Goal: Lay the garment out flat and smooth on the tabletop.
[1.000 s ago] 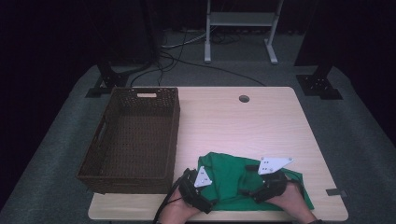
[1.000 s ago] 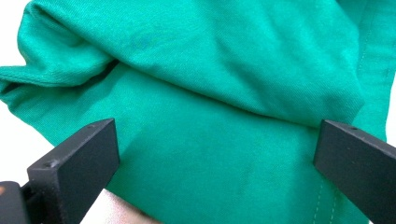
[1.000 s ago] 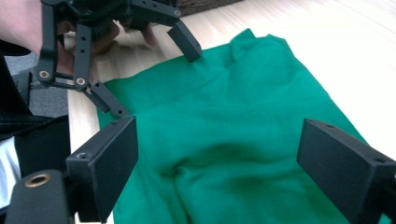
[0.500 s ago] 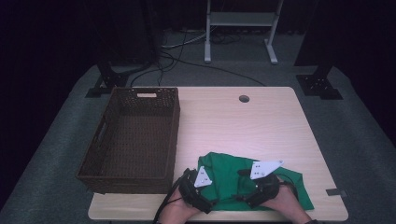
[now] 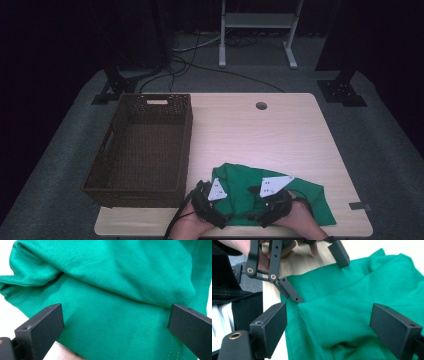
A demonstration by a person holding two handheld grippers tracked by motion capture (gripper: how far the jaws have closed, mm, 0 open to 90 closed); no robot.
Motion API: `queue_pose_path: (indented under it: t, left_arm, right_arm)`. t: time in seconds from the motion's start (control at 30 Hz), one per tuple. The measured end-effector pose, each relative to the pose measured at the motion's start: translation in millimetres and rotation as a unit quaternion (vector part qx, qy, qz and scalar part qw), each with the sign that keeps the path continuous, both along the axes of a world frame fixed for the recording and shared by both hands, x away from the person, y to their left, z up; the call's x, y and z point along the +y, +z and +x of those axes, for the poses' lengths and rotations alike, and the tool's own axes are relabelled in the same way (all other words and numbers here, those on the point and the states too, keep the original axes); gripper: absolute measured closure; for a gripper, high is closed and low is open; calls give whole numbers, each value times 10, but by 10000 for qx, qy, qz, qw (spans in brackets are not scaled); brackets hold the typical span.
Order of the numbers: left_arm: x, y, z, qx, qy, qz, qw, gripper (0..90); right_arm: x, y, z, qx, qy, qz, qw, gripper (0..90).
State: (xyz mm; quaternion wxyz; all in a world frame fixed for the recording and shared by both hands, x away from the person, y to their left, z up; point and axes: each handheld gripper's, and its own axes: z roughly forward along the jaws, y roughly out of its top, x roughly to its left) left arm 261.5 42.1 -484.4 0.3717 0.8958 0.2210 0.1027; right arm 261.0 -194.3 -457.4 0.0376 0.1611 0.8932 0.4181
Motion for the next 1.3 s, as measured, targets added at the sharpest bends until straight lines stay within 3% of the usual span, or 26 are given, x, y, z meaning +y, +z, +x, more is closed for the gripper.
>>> queue_pose_path:
  t: [0.43, 0.53, 0.67, 0.8, 0.9, 0.97, 1.13, 1.3]
  left_arm:
    - [0, 0, 0, -1, 0, 1, 10000, 0]
    - [0, 0, 0, -1, 0, 0, 10000, 0]
    - [0, 0, 0, -2, 0, 3, 10000, 0]
    - [0, 0, 0, -2, -1, 3, 10000, 0]
    - [0, 0, 0, -2, 1, 0, 10000, 0]
    - [0, 0, 0, -2, 1, 1, 10000, 0]
    - [0, 0, 0, -2, 2, 4, 10000, 0]
    - [2, 0, 2, -3, -13, 2, 10000, 0]
  right_arm:
    - [102, -200, 13, -15, -13, -341, 9994, 146]
    - [97, -206, -7, -197, -62, -403, 9990, 214]
    - [63, -203, 2, -270, -187, -357, 9988, 318]
    - [68, -206, -15, -380, -220, -398, 9982, 353]
    - [51, -199, -6, -408, -287, -379, 9980, 469]
    - [25, -190, 18, -415, -417, -359, 9976, 610]
    - [16, -172, 37, -368, -426, -331, 9979, 728]
    - [26, -144, 45, -330, -428, -359, 9979, 784]
